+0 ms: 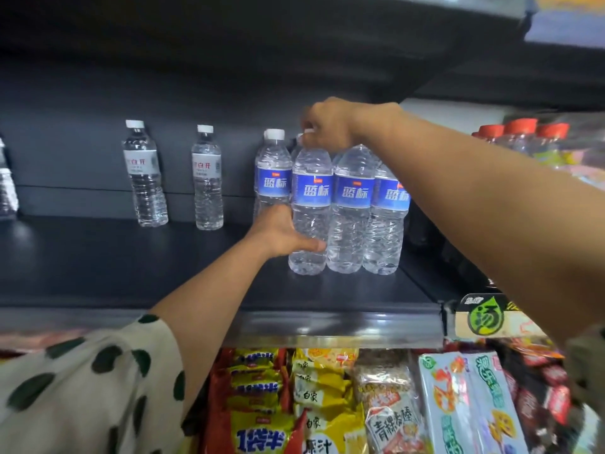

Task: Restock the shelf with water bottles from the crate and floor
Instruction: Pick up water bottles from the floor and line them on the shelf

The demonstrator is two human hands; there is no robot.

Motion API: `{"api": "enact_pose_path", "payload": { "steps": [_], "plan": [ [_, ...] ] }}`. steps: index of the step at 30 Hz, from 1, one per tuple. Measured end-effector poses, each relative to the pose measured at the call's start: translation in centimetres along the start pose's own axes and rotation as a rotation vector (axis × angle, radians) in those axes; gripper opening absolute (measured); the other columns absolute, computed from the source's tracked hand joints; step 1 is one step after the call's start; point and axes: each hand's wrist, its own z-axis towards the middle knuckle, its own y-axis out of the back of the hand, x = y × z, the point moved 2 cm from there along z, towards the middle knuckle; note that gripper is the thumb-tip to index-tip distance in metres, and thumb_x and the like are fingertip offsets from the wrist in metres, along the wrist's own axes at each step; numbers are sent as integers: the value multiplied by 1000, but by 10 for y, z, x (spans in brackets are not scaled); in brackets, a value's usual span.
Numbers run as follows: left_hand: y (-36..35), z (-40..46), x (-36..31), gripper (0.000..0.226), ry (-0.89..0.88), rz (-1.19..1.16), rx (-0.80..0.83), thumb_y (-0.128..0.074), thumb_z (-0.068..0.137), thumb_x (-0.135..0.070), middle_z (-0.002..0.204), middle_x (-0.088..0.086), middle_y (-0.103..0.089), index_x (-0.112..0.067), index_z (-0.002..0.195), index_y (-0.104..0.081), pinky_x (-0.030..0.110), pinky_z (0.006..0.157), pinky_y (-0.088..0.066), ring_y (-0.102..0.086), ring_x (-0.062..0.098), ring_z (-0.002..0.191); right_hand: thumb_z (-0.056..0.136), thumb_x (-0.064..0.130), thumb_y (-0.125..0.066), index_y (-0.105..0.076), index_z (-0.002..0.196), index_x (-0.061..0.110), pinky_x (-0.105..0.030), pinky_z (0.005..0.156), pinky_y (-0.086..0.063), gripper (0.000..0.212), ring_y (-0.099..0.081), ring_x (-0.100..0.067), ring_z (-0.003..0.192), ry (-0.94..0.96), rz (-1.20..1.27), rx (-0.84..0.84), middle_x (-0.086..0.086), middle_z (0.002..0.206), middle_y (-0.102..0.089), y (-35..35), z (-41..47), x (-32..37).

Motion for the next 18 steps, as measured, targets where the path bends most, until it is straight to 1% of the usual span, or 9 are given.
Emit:
{"api": "enact_pose_path", "payload": {
  "steps": [2, 4, 6, 9, 11, 14, 16, 17, 18],
  "plan": [
    [-1, -2, -4, 45, 6, 8, -24, -87, 65, -38, 65, -11, -48, -25, 65, -44, 13, 44, -30, -46, 2, 59, 94, 42, -49, -61, 109, 13, -33, 75, -41, 35, -57, -31, 95, 2, -15, -6, -13, 113, -61, 1, 0, -2],
    [0, -3, -7, 50, 9, 4, -36, -87, 66, -36, 65, -13, -42, -26, 66, -38, 12, 41, -29, -45, -3, 61, 93, 43, -50, -60, 110, 13, -33, 76, -41, 36, -57, -32, 97, -7, -22, -8, -13, 115, -60, 1, -2, -4],
    [0, -5, -9, 49, 21, 5, -35, -87, 66, -35, 67, -13, -46, -26, 67, -39, 12, 41, -28, -48, -8, 72, 93, 45, -50, -59, 111, 14, -35, 79, -44, 37, -57, -33, 100, -10, -15, -7, -13, 117, -58, 0, -3, -4],
    [0, -6, -9, 41, 31, 8, -43, -87, 66, -34, 87, -11, -56, -24, 74, -48, 12, 43, -28, -47, -5, 88, 93, 48, -49, -57, 112, 17, -38, 84, -46, 37, -56, -35, 102, -22, 2, -6, -14, 118, -57, -3, -3, -5],
    [0, -7, -10, 42, 36, -1, -45, -88, 65, -33, 86, -8, -57, -25, 70, -47, 12, 46, -28, -52, 1, 90, 94, 47, -50, -55, 115, 16, -35, 82, -43, 38, -56, -35, 105, -26, 0, -2, -15, 120, -57, -4, -2, -5],
    [1, -8, -11, 47, 37, -4, -42, -88, 65, -33, 92, -9, -57, -24, 66, -41, 13, 47, -29, -50, 0, 90, 93, 50, -50, -51, 122, 15, -35, 82, -41, 45, -55, -34, 107, -39, 3, -4, -14, 123, -55, -3, -3, -4],
    [2, -9, -9, 40, 21, -12, -43, -88, 65, -34, 89, -7, -61, -21, 74, -52, 17, 50, -32, -58, 9, 90, 92, 53, -51, -45, 131, 14, -37, 87, -42, 55, -53, -35, 112, -54, 13, -12, -15, 128, -53, 1, -7, -3],
    [4, -12, -10, 37, 8, -27, -35, -88, 66, -32, 86, -7, -62, -18, 83, -58, 19, 53, -34, -61, 14, 89, 91, 54, -51, -40, 135, 13, -38, 89, -42, 60, -52, -36, 114, -64, 17, -20, -16, 130, -51, 3, -10, -2],
    [6, -15, -10, 42, 4, -47, -23, -87, 67, -30, 90, -6, -63, -13, 96, -62, 21, 56, -35, -36, 6, 109, 91, 55, -52, -37, 137, 13, -39, 91, -42, 64, -52, -37, 115, -74, 15, -33, -17, 132, -49, 6, -14, 0]
  ]
}}
